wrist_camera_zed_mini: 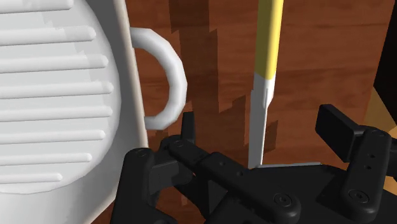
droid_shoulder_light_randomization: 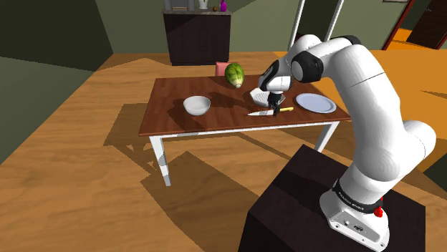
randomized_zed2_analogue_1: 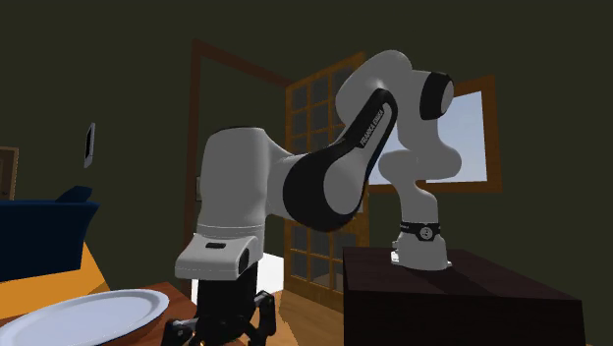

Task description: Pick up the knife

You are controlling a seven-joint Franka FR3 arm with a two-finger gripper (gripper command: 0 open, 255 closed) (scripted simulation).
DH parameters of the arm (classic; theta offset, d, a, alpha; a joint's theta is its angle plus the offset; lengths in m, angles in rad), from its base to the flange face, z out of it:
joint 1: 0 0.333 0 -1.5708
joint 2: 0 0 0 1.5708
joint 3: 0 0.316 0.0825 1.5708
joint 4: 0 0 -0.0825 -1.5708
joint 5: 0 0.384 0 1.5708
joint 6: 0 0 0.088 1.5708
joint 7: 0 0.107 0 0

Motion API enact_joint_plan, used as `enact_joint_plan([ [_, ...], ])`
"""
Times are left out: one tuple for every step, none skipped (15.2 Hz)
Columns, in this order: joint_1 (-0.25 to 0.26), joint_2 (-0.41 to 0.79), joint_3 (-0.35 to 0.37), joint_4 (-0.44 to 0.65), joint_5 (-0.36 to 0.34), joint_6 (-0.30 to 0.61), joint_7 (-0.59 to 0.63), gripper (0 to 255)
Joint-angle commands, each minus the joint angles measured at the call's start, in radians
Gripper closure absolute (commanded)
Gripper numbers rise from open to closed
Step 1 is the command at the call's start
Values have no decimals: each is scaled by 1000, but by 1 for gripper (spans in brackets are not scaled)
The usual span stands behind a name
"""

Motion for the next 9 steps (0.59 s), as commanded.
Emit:
enact_joint_plan([
  [-7, 28, 10, 11, 8, 18, -3, 0],
  [-7, 28, 10, 11, 8, 18, -3, 0],
  [-7, 28, 10, 11, 8, 18, -3, 0],
  [-6, 25, 10, 8, 8, 19, -3, 255],
  [-7, 26, 10, 8, 8, 19, -3, 255],
  [-7, 26, 10, 8, 8, 19, -3, 255],
  [-6, 27, 10, 11, 8, 17, -1, 255],
  [-5, 25, 10, 9, 8, 17, -1, 255],
  [-4, 25, 9, 11, 7, 16, 0, 255],
])
